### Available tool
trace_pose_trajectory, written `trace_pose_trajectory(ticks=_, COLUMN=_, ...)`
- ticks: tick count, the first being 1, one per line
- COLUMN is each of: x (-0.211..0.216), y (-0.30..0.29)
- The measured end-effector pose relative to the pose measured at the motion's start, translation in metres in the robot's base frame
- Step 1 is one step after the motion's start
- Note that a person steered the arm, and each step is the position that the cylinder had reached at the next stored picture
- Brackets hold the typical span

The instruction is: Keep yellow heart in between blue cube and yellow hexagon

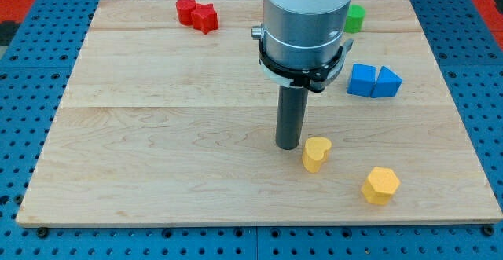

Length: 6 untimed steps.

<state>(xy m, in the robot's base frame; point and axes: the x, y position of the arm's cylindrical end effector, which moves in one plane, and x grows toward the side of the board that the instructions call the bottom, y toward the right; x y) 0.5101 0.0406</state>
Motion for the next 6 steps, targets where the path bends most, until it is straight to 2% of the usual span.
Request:
trace_pose_trajectory(ticks=1, x=0.021, y=-0.042)
trace_pose_trajectory(ticks=2, x=0.024, y=0.003)
trace_pose_trajectory(ticks=3, x=0.019, y=0.087)
trace_pose_trajectory(ticks=4, x=0.012, y=0.101)
trace_pose_trajectory(ticks=5, x=-0.034, y=0.088)
trace_pose_trajectory(ticks=6, x=-0.038, y=0.179)
